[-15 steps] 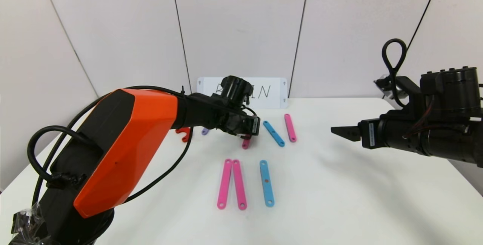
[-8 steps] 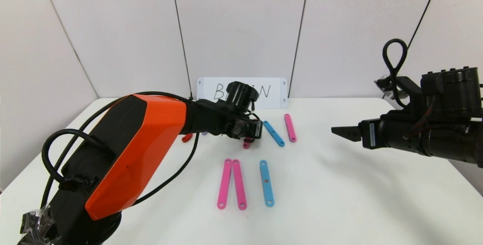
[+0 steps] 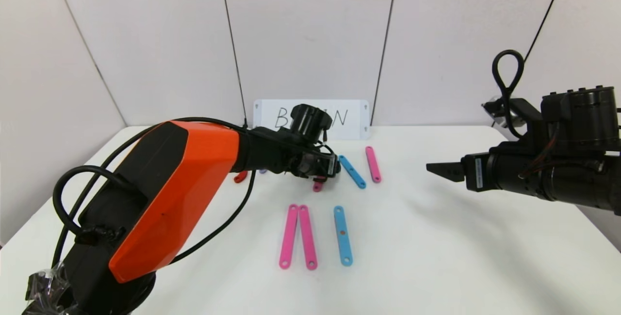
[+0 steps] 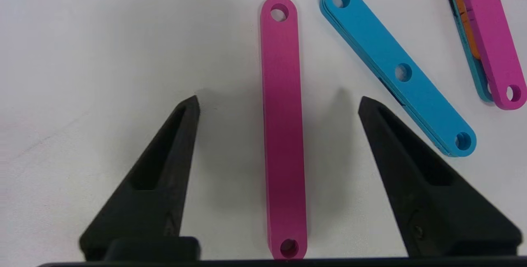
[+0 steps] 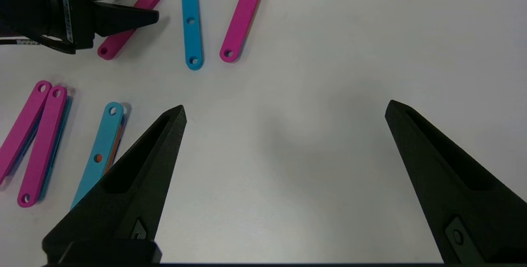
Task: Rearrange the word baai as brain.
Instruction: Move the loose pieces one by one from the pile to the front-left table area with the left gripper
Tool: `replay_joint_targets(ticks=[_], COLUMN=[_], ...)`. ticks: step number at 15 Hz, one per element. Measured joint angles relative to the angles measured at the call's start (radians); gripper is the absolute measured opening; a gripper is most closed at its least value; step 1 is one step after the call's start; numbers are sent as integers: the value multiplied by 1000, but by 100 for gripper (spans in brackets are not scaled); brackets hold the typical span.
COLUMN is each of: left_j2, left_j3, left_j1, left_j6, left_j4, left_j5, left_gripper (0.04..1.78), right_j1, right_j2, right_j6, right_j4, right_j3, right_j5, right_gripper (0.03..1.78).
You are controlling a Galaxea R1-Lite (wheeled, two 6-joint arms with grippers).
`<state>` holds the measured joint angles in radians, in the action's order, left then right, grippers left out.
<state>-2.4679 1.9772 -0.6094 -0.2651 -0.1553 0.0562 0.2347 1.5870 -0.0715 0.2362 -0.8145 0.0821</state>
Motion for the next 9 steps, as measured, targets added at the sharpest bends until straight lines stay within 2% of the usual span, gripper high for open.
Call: replay_joint_targets(ticks=[3, 9], left_j2=[18, 111], left_j3=[0, -5], left_j1=[-1, 62], left_j6=[7, 41], left_j4=[0, -18], left_j5=[1, 1], left_gripper=[170, 174], right_j1=[-1, -10], right_j2=[0, 6], right_j6=[-2, -3], right_j4=[0, 0], right_j3=[0, -3], right_j5=[2, 14], right_gripper=[170, 170])
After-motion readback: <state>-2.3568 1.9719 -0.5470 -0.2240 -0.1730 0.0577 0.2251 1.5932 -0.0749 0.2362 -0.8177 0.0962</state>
